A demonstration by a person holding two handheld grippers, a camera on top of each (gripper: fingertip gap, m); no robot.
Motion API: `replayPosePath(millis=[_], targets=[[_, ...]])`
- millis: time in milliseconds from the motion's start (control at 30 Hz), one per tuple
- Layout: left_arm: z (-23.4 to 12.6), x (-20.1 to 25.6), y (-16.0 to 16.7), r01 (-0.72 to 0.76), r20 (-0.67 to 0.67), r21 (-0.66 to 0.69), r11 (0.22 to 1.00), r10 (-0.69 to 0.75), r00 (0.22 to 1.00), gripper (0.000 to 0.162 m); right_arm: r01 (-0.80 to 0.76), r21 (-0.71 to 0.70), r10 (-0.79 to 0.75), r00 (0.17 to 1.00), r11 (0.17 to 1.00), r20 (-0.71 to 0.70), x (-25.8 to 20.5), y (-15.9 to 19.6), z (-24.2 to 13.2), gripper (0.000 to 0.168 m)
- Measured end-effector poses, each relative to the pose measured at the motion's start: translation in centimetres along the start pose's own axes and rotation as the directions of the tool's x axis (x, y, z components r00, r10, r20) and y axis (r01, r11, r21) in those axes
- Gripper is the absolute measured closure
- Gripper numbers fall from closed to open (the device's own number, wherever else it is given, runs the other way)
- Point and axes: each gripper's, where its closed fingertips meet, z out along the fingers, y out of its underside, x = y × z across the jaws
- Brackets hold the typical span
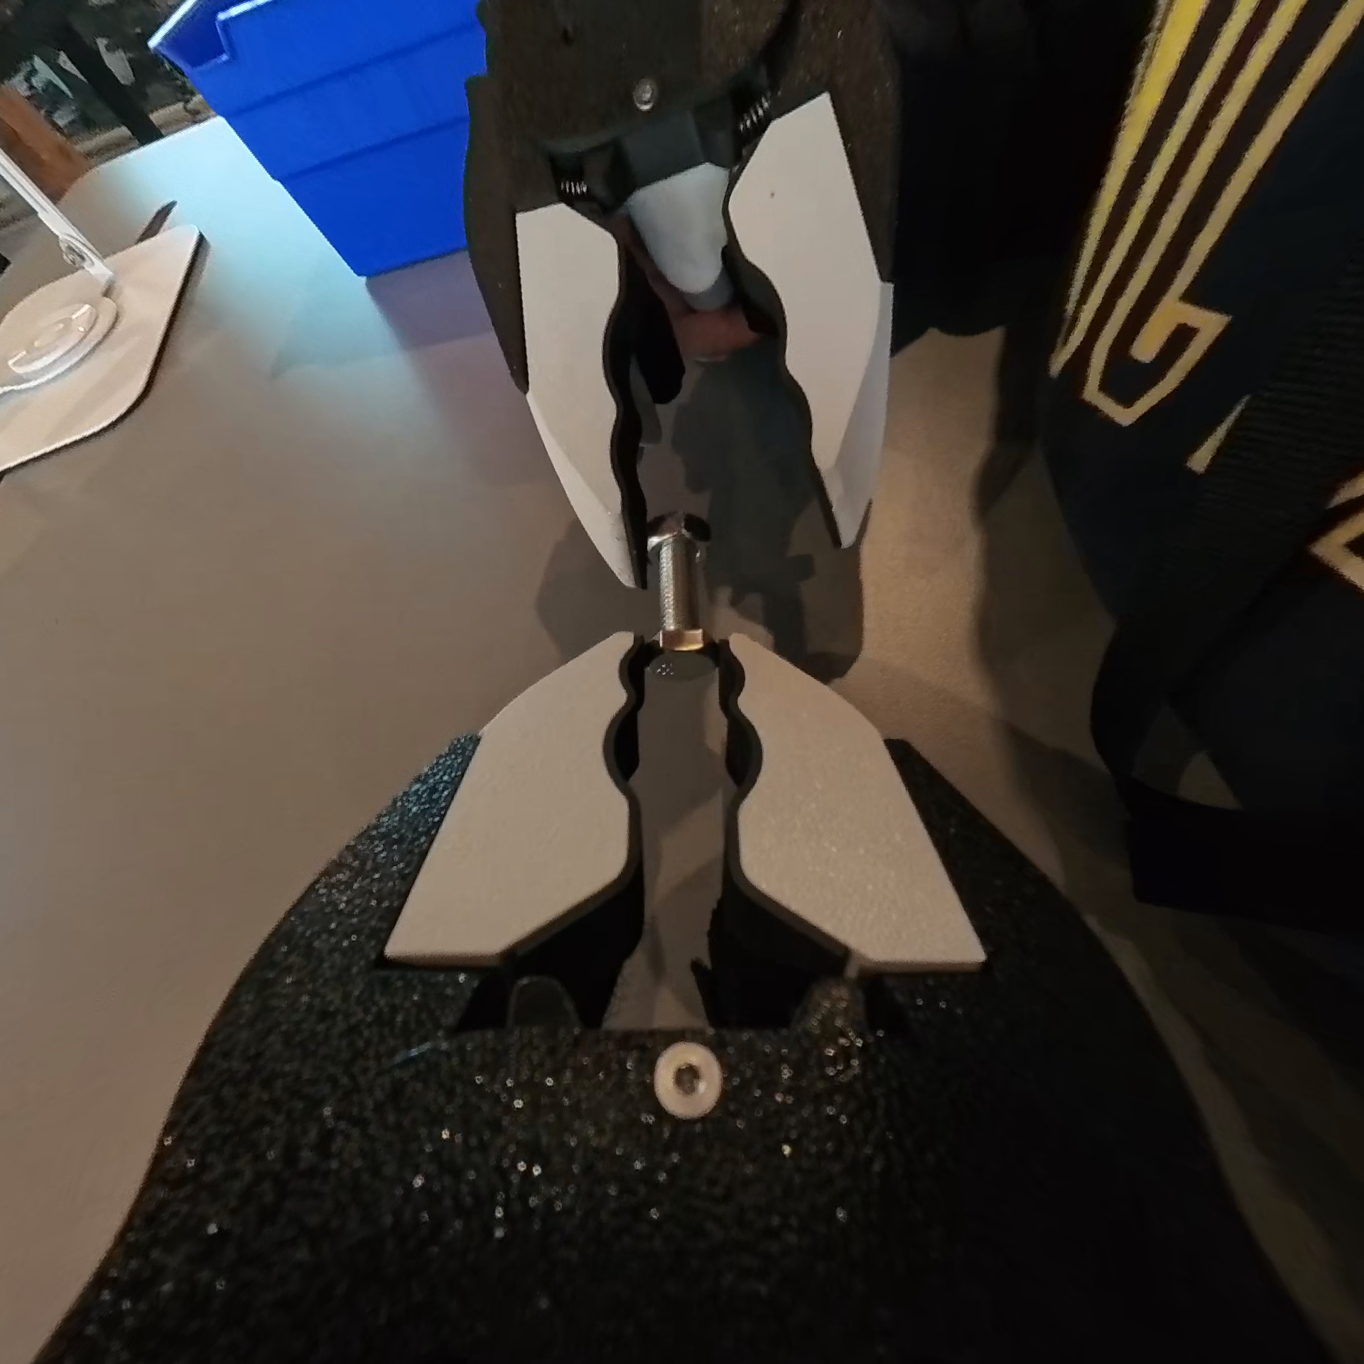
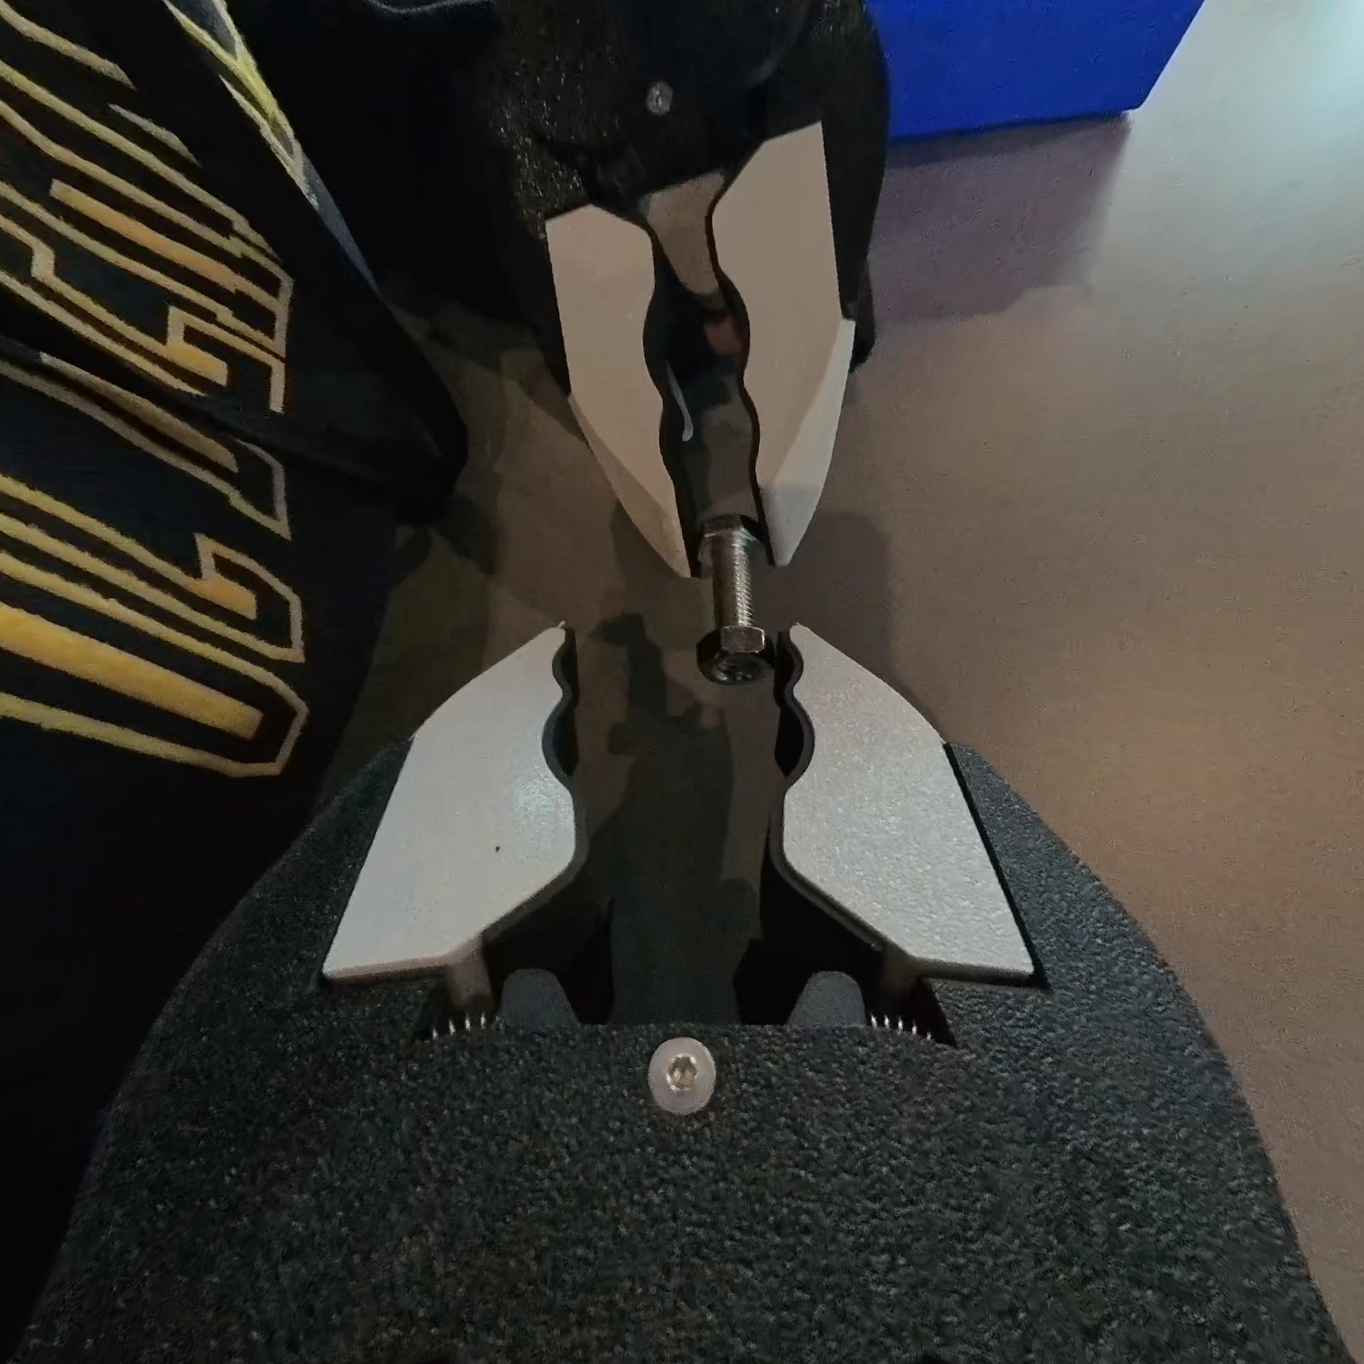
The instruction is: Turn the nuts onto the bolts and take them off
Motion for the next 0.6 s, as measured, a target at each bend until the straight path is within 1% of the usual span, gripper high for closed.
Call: replayPosePath(millis=[233,300,367,433,500,600], targets=[[-0.1,0.1,0.1,0.015,0.000,-0.007,1.000,-0.015,1.000,0.144,0.063,0.003,-0.062,0.998,0.998,-0.031,0.0,-0.2,0.1,0.114],[-0.1,0.0,0.2,0.020,0.006,-0.016,1.000,-0.020,1.000,0.144,0.080,0.043,-0.080,0.997,0.996,0.003,-0.7,-0.8,0.2,0.118],[-0.2,0.0,0.1,0.022,0.006,-0.012,1.000,-0.022,1.000,0.144,0.094,0.049,-0.095,0.995,0.994,0.007,-0.9,-1.1,0.2,0.120],[-0.2,0.0,0.1,0.025,0.007,-0.008,1.000,-0.025,1.000,0.144,0.078,0.043,-0.076,0.996,0.996,-0.047,0.1,-0.9,-0.1,0.118],[-0.3,0.0,0.1,0.026,0.005,-0.008,1.000,-0.026,1.000,0.144,0.035,0.041,-0.031,0.996,0.999,-0.089,1.0,-0.7,-0.3,0.112],[-0.3,0.1,0.1,0.024,0.007,-0.010,1.000,-0.024,1.000,0.144,0.019,-0.012,-0.020,0.997,1.000,-0.074,0.9,0.1,0.1,0.111]])
